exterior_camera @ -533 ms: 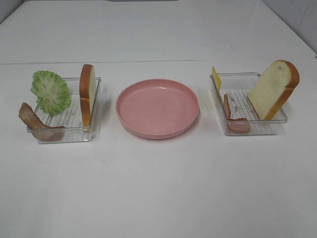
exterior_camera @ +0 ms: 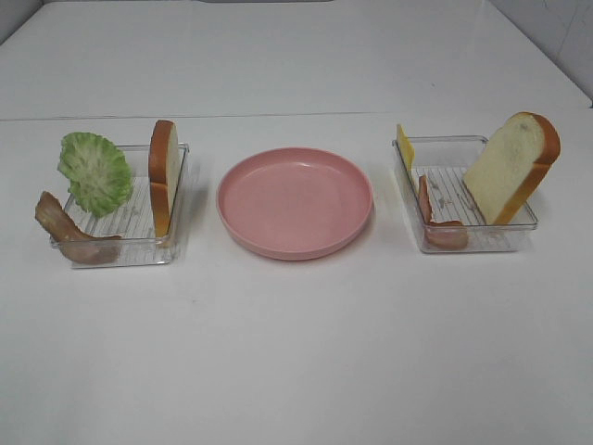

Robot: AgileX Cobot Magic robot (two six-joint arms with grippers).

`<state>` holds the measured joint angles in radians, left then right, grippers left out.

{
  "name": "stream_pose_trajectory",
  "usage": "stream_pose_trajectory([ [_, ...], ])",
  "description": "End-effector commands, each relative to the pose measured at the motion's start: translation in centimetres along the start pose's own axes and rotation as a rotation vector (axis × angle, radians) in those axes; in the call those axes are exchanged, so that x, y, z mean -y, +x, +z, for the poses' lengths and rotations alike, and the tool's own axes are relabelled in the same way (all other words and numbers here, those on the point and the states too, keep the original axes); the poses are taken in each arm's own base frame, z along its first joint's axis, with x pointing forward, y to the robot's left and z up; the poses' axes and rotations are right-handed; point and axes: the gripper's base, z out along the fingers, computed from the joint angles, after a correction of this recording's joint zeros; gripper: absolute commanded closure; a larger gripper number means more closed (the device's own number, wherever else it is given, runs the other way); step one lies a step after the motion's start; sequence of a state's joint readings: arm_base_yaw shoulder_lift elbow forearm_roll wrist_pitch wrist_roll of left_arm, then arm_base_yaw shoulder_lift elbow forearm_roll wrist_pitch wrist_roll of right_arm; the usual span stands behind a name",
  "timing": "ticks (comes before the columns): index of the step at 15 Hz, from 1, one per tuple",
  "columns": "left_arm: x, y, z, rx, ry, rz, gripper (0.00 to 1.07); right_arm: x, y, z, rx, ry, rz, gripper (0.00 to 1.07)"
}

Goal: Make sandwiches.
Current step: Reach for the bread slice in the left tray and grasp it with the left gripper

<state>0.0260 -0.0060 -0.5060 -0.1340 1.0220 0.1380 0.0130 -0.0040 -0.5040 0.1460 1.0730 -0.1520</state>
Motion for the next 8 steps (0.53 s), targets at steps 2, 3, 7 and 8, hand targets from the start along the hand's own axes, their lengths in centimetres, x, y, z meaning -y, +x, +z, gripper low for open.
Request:
stream_pose_trajectory([
  [2,0.09,0.23,-0.18,0.013,0.003,0.0,0.2,-0.01,0.12,-0.24,0.028,0.012,-0.007,0.31],
  [3,0.09,0.23,-0.18,0.013,0.003,0.0,0.2,-0.01,0.12,-0.24,0.028,0.012,-0.007,0.31],
  [7,0.09,0.23,-0.18,0.013,0.003,0.0,0.2,-0.01,0.12,-0.24,0.028,0.012,-0.007,0.31],
  [8,0.09,0.23,-0.18,0.013,0.003,0.0,0.2,-0.01,0.12,-0.24,0.028,0.012,-0.007,0.31],
])
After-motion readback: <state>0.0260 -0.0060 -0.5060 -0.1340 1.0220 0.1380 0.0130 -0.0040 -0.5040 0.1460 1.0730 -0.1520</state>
